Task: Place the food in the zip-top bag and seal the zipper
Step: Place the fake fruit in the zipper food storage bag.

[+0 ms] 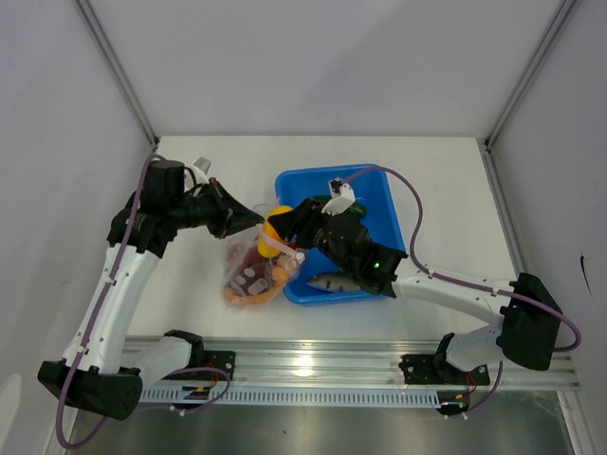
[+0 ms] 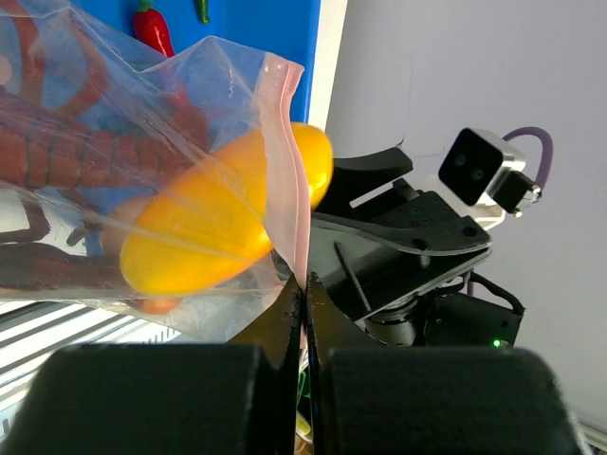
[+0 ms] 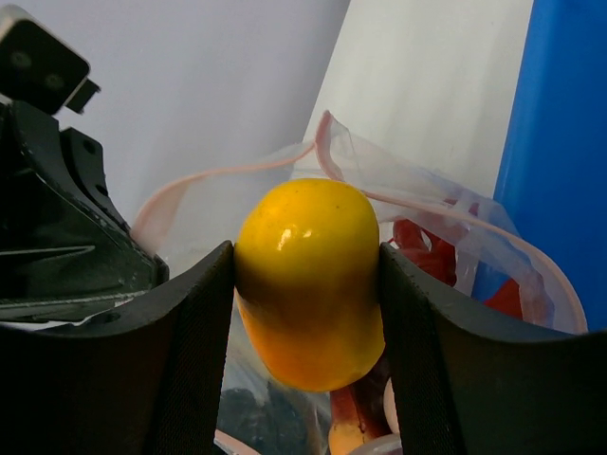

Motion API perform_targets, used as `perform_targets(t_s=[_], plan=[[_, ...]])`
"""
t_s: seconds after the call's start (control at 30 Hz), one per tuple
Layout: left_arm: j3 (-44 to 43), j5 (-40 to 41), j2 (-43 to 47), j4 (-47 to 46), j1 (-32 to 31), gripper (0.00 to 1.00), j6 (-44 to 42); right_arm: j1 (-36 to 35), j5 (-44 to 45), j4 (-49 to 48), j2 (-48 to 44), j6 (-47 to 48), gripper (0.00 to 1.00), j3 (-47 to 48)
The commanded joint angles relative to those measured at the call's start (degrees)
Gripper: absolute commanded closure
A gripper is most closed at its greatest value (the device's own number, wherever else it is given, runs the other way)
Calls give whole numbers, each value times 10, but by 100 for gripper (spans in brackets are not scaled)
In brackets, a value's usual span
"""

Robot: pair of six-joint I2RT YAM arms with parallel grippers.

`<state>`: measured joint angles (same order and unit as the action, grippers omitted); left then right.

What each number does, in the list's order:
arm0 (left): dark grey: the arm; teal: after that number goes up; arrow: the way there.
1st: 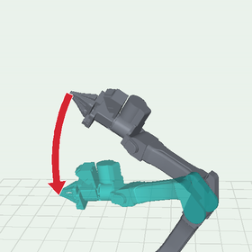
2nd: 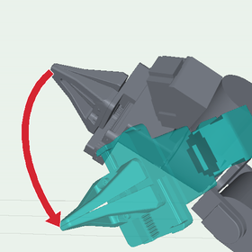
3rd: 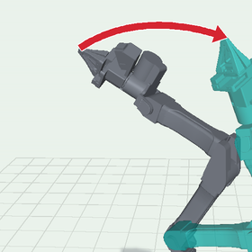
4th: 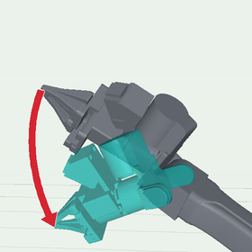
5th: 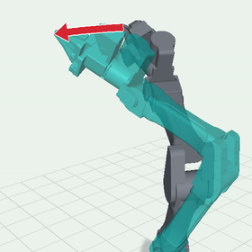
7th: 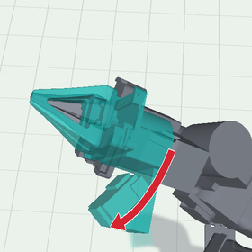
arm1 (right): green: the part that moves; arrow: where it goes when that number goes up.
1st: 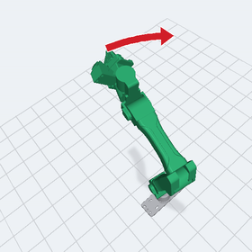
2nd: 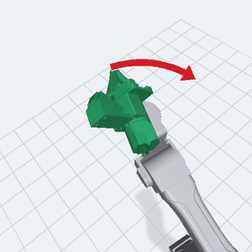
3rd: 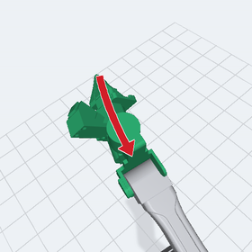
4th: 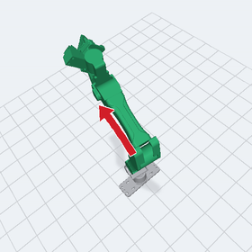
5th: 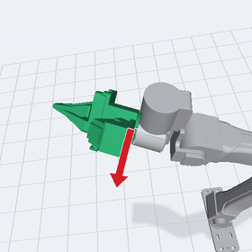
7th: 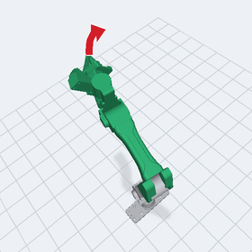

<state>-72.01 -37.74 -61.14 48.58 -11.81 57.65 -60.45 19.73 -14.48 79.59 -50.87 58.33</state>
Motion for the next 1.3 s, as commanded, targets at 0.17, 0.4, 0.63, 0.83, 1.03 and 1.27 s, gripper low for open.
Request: perform_targets(t_s=[0.17,0.4,0.63,0.83,1.03,1.27], plan=[[-25,-27,1,-17,5,99,22,-5,-54,-12,17,-10,89,6],[-23,-33,6,-21,6,99,20,5,-120,66,78,-54,86,82],[-12,-37,23,-18,6,99,20,20,-140,63,102,-63,62,108],[-10,-35,33,-12,6,100,17,23,-132,115,100,-18,22,134],[10,-33,43,-22,6,99,17,35,-124,166,60,9,9,137],[18,-29,47,-29,6,100,10,46,-156,215,27,29,12,137]])
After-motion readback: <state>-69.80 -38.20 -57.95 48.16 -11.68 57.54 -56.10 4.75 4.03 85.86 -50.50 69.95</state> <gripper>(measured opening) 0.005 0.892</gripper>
